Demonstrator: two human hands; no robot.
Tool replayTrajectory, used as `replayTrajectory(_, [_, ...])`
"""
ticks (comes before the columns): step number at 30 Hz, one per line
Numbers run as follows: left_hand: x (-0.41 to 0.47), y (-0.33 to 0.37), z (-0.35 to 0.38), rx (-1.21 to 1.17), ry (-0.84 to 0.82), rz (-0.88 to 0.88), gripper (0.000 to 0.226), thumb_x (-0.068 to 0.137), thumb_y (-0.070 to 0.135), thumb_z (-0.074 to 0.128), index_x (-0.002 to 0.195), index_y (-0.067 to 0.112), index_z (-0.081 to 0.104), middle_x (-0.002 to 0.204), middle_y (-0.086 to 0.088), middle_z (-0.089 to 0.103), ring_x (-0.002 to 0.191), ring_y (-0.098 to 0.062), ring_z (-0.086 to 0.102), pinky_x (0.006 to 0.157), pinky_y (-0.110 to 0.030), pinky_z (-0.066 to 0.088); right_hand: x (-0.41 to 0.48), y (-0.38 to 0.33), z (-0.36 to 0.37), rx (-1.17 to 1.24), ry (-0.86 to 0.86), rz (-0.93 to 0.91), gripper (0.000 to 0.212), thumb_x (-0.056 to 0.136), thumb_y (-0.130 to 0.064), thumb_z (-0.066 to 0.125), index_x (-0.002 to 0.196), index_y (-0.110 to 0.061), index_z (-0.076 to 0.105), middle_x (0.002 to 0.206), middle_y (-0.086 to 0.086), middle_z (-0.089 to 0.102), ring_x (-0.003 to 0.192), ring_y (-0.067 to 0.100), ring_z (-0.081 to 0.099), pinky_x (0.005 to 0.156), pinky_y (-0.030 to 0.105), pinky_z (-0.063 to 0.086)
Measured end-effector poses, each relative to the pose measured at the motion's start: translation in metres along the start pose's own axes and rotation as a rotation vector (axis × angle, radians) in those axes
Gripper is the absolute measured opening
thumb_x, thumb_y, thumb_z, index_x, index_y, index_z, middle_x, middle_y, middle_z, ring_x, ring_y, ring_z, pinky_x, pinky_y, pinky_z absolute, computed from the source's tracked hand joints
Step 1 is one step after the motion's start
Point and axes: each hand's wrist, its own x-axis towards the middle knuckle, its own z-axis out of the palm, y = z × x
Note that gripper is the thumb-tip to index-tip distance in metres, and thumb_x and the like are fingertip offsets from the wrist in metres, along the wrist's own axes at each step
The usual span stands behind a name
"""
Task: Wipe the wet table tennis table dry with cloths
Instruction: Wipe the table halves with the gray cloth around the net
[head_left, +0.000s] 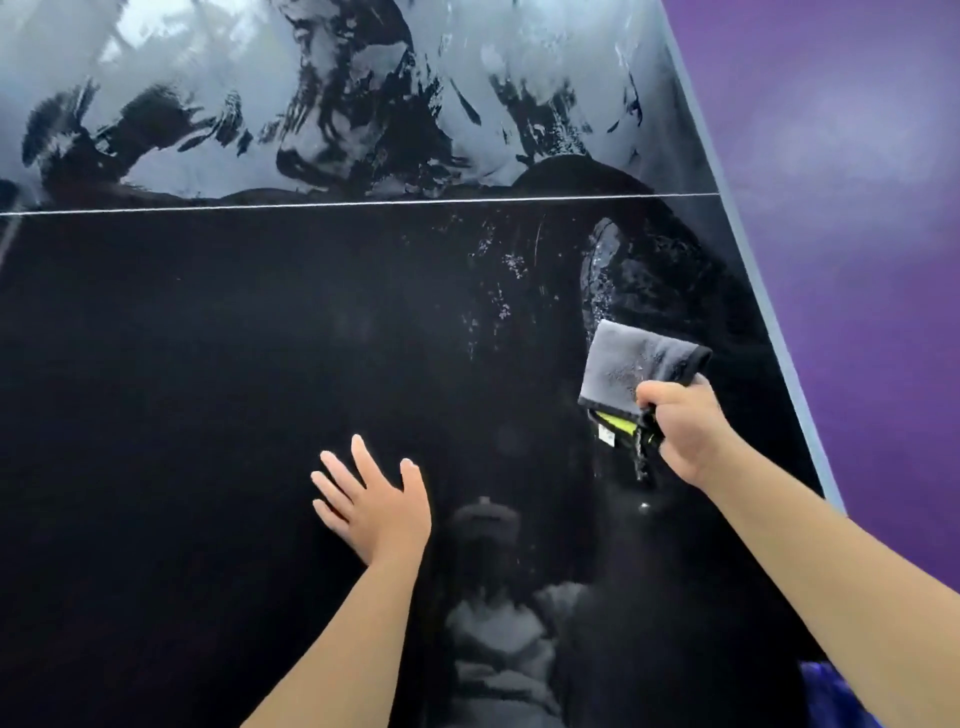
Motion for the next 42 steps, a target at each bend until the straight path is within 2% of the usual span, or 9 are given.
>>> replayTrajectory(4, [0.0, 0.004, 0.022, 0.065, 0.139, -0.013, 0.075, 0.091, 0.055, 0.026, 0.16, 0.027, 0.016, 0.168, -0.012, 0.009, 0.155, -0.033, 0.004, 0.123, -0.054, 0.007, 0.098, -0.055, 0.04, -0.348, -0.007, -0.277, 0.026, 0.079, 0.011, 0.043, 0.071, -0.009, 0.058, 0.068, 0.002, 0.049, 0.062, 0.016, 0.047, 0.054, 0.027, 0.039])
replayTrajectory(6, [0.003, 0.006, 0.026, 0.086, 0.161, -0.029, 0.075, 0.09, 0.054, 0.029, 0.159, 0.027, 0.019, 0.168, -0.013, 0.012, 0.154, -0.032, 0.005, 0.123, -0.055, 0.008, 0.141, -0.08, 0.061, -0.51, -0.023, -0.464, 0.041, 0.079, 0.005, 0.041, 0.102, -0.01, 0.071, 0.094, -0.001, 0.068, 0.088, 0.016, 0.066, 0.076, 0.029, 0.054])
replayTrajectory(8, [0.003, 0.007, 0.027, 0.101, 0.181, -0.036, 0.075, 0.089, 0.053, 0.03, 0.159, 0.026, 0.02, 0.167, -0.013, 0.013, 0.154, -0.032, 0.007, 0.123, -0.055, 0.009, 0.182, -0.097, 0.084, -0.7, -0.073, -0.631, 0.062, 0.081, 0.004, 0.039, 0.131, -0.025, 0.063, 0.127, -0.012, 0.065, 0.122, 0.007, 0.056, 0.105, 0.021, 0.042])
replayTrajectory(13, [0.007, 0.004, 0.033, 0.128, 0.239, -0.025, 0.076, 0.088, 0.051, 0.032, 0.158, 0.023, 0.025, 0.166, -0.014, 0.017, 0.153, -0.035, 0.011, 0.121, -0.058, 0.013, 0.248, -0.08, 0.145, -1.149, -0.207, -0.504, 0.056, 0.092, -0.019, 0.04, 0.147, -0.015, 0.044, 0.155, 0.012, 0.041, 0.144, 0.03, 0.034, 0.119, 0.04, 0.023])
replayTrajectory(18, [0.007, 0.006, 0.032, 0.161, 0.21, -0.046, 0.076, 0.089, 0.052, 0.029, 0.159, 0.024, 0.02, 0.167, -0.014, 0.013, 0.154, -0.035, 0.008, 0.122, -0.057, 0.011, 0.243, -0.041, 0.136, -0.91, -0.158, -0.389, 0.06, 0.08, -0.021, 0.049, 0.14, -0.018, 0.057, 0.137, 0.011, 0.061, 0.132, 0.03, 0.049, 0.112, 0.032, 0.035])
replayTrajectory(22, [0.006, 0.008, 0.03, 0.175, 0.185, -0.049, 0.075, 0.091, 0.051, 0.029, 0.16, 0.025, 0.016, 0.167, -0.013, 0.01, 0.154, -0.034, 0.005, 0.123, -0.057, 0.01, 0.185, 0.012, 0.112, -0.89, -0.286, -0.379, 0.055, 0.09, -0.011, 0.056, 0.144, -0.022, 0.052, 0.153, 0.006, 0.046, 0.146, 0.027, 0.029, 0.121, 0.025, 0.009])
replayTrajectory(27, [0.004, 0.01, 0.025, 0.169, 0.133, -0.058, 0.073, 0.096, 0.051, 0.033, 0.16, 0.027, 0.009, 0.168, -0.012, 0.004, 0.155, -0.034, -0.001, 0.123, -0.056, 0.005, 0.084, 0.085, 0.076, -0.834, -0.391, -0.448, 0.052, 0.09, -0.003, 0.062, 0.139, -0.021, 0.056, 0.151, -0.002, 0.046, 0.142, 0.012, 0.032, 0.114, 0.011, -0.003])
replayTrajectory(38, [0.004, 0.0, 0.009, 0.113, -0.032, 0.032, 0.08, 0.098, 0.06, 0.03, 0.161, 0.025, -0.004, 0.167, -0.016, -0.012, 0.153, -0.037, -0.015, 0.122, -0.058, -0.006, -0.13, 0.235, 0.022, -0.699, -0.386, -0.238, 0.049, 0.082, -0.022, 0.051, 0.127, -0.037, 0.066, 0.144, -0.019, 0.052, 0.145, 0.006, 0.03, 0.123, 0.03, 0.008])
replayTrajectory(42, [0.002, -0.014, -0.006, 0.143, -0.203, 0.23, 0.079, 0.098, 0.062, 0.036, 0.16, 0.034, -0.004, 0.168, -0.006, -0.018, 0.153, -0.031, -0.021, 0.12, -0.059, -0.012, -0.188, 0.267, 0.006, -0.679, -0.369, -0.143, 0.053, 0.085, -0.019, 0.051, 0.127, -0.049, 0.061, 0.145, -0.03, 0.046, 0.147, 0.011, 0.023, 0.123, 0.032, 0.009])
